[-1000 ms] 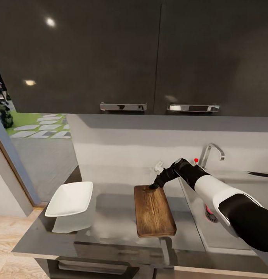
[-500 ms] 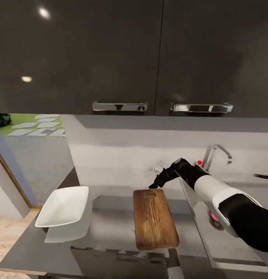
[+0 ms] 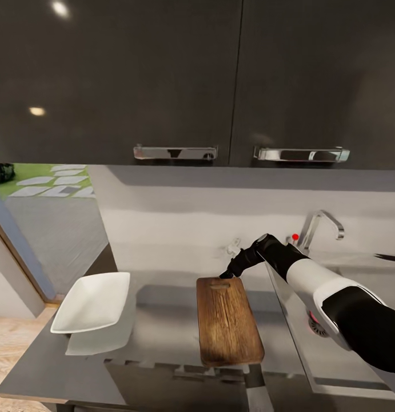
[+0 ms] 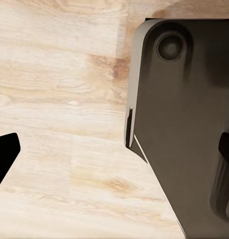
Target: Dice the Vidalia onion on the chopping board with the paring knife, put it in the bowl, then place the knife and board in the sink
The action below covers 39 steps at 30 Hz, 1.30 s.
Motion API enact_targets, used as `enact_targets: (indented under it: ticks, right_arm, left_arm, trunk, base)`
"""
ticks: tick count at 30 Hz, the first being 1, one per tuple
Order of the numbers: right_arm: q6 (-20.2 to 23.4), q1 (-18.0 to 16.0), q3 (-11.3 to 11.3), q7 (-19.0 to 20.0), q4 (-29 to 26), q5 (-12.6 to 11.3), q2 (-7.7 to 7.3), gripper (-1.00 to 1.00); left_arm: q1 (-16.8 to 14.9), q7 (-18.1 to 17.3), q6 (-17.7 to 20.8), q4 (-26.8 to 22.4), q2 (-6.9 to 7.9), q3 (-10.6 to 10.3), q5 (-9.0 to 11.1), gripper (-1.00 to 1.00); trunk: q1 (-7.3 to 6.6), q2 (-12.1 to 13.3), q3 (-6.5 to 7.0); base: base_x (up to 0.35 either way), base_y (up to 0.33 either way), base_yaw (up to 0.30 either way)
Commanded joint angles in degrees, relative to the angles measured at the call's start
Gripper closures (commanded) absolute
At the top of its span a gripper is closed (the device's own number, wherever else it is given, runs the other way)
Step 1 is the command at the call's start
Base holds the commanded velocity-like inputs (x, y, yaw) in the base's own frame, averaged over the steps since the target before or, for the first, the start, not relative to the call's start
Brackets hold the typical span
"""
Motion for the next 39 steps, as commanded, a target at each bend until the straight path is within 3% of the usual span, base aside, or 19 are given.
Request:
enact_targets:
  ticks: [1, 24, 39]
  right_arm:
    - [0.4, 0.0, -0.2, 0.3, -0.2, 0.4, -0.01, -1.0]
    - [0.4, 0.0, -0.2, 0.3, -0.2, 0.4, -0.18, -1.0]
    - [0.4, 0.0, -0.2, 0.3, -0.2, 0.4, -0.1, -1.0]
  left_arm:
    - [0.0, -0.1, -0.2, 0.0, 0.0, 0.1, 0.4, -1.0]
    - [0.0, -0.1, -0.1, 0.0, 0.0, 0.1, 0.4, -1.0]
    - [0.0, -0.1, -0.1, 0.0, 0.0, 0.0, 0.4, -1.0]
  trunk:
    - [0.03, -0.1, -0.2]
    - [0.03, -0.1, -2.24]
    - [0.03, -0.1, -2.45]
  base:
    - [0.0, 0.0, 0.0]
    - [0.026, 0.0, 0.0]
    - [0.073, 0.0, 0.0]
